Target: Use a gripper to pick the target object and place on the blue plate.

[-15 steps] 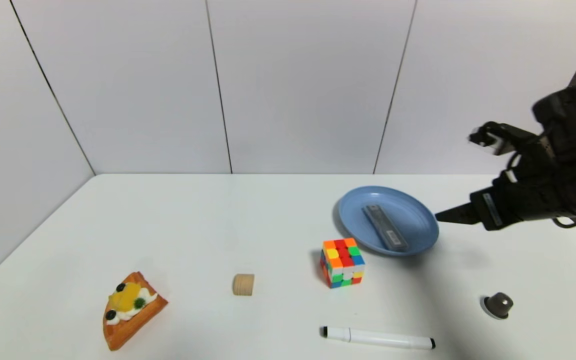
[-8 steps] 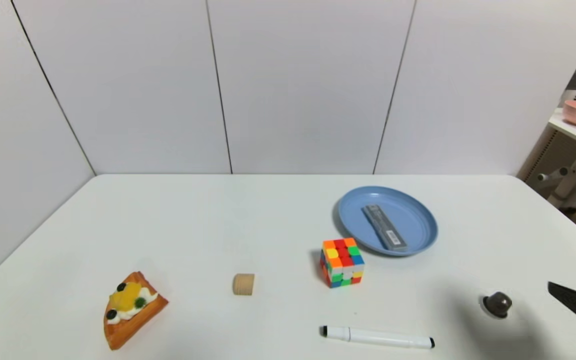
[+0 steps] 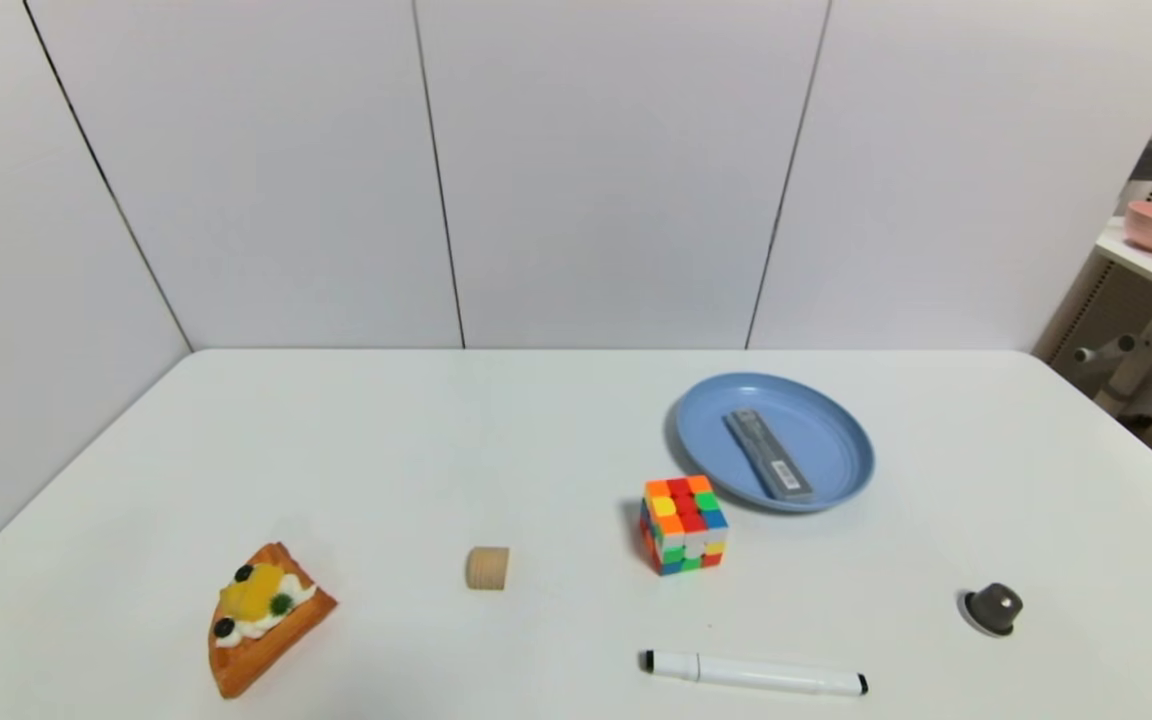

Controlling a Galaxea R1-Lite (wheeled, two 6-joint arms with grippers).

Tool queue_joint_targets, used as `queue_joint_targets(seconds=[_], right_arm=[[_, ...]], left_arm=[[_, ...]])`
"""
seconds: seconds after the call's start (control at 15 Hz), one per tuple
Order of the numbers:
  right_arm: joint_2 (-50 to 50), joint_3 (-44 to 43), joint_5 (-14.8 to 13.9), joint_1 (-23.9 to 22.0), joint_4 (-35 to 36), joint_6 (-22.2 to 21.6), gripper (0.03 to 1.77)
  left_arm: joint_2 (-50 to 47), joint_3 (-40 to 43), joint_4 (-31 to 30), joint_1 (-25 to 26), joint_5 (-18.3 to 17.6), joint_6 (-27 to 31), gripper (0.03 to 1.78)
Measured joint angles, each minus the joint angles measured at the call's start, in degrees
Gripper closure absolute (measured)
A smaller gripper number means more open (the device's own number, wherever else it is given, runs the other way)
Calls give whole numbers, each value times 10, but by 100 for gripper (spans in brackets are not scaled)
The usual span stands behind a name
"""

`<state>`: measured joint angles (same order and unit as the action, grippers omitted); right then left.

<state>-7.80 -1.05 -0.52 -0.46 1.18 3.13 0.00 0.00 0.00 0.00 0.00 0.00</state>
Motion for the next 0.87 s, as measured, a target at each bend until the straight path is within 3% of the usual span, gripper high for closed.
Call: queue_joint_targets(seconds=[0.27, 0.87], right_arm=[[65, 10, 7, 5, -11, -20, 11], [80, 10, 7, 5, -11, -17, 11]], left_arm=[[0, 0, 0, 0, 0, 0, 12], [0, 0, 0, 0, 0, 0, 12]])
